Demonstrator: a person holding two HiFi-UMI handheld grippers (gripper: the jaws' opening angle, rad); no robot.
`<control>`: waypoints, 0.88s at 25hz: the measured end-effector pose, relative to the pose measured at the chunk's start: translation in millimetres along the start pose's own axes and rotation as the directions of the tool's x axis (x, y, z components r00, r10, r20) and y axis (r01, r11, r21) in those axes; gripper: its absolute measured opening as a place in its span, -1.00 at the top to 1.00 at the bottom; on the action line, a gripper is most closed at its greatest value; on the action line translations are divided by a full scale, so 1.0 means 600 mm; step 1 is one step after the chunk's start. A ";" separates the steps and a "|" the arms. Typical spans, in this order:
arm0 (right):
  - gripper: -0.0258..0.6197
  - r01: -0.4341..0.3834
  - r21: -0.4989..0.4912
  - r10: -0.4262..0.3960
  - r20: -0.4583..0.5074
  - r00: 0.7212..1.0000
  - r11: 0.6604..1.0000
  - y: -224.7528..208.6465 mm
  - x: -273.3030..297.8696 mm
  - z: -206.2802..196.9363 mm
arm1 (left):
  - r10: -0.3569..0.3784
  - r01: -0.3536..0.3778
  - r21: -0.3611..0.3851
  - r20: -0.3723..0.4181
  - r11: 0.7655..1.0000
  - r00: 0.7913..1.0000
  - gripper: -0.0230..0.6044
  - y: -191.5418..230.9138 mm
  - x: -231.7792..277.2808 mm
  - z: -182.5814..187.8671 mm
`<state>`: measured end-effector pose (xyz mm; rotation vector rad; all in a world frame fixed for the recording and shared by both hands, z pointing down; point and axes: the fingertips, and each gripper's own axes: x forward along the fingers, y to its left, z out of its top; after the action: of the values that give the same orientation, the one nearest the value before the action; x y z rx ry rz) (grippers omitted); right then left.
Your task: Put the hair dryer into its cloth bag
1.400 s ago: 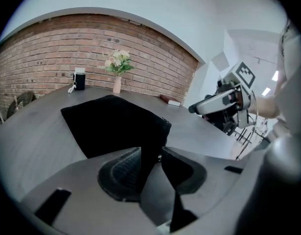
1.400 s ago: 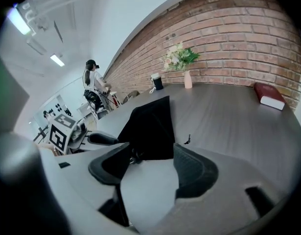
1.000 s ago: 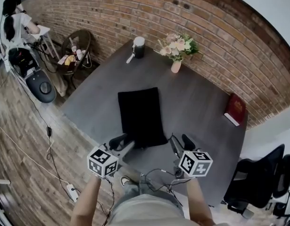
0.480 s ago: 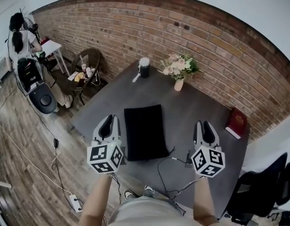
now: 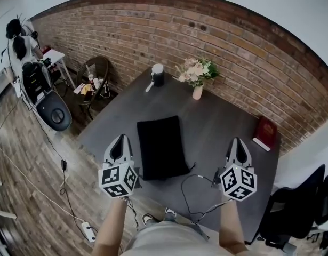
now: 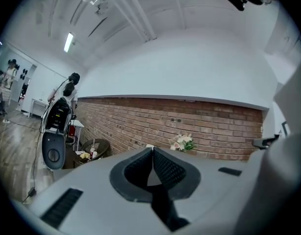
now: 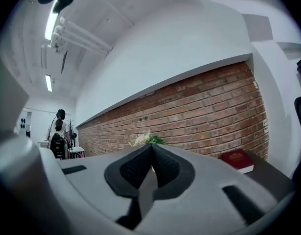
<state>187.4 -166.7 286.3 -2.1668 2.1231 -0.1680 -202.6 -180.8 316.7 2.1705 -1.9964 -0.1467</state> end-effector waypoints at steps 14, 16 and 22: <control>0.92 0.043 -0.022 -0.044 -0.039 0.998 0.999 -0.013 -0.013 -0.014 | -0.043 0.043 0.010 -0.020 0.999 0.999 0.89 -0.017 0.003 -0.014; 0.92 0.045 -0.027 -0.046 -0.047 0.998 0.999 -0.012 -0.014 -0.016 | -0.045 0.045 0.007 -0.023 0.999 0.999 0.89 -0.016 0.004 -0.016; 0.92 0.050 -0.054 -0.053 -0.060 0.997 0.997 -0.009 -0.022 -0.022 | -0.045 0.045 0.001 -0.028 0.999 0.999 0.89 -0.011 -0.001 -0.020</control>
<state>190.4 -153.5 300.2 -2.2760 2.1281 -0.1872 -193.6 -178.8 326.9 2.2068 -1.9344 -0.1209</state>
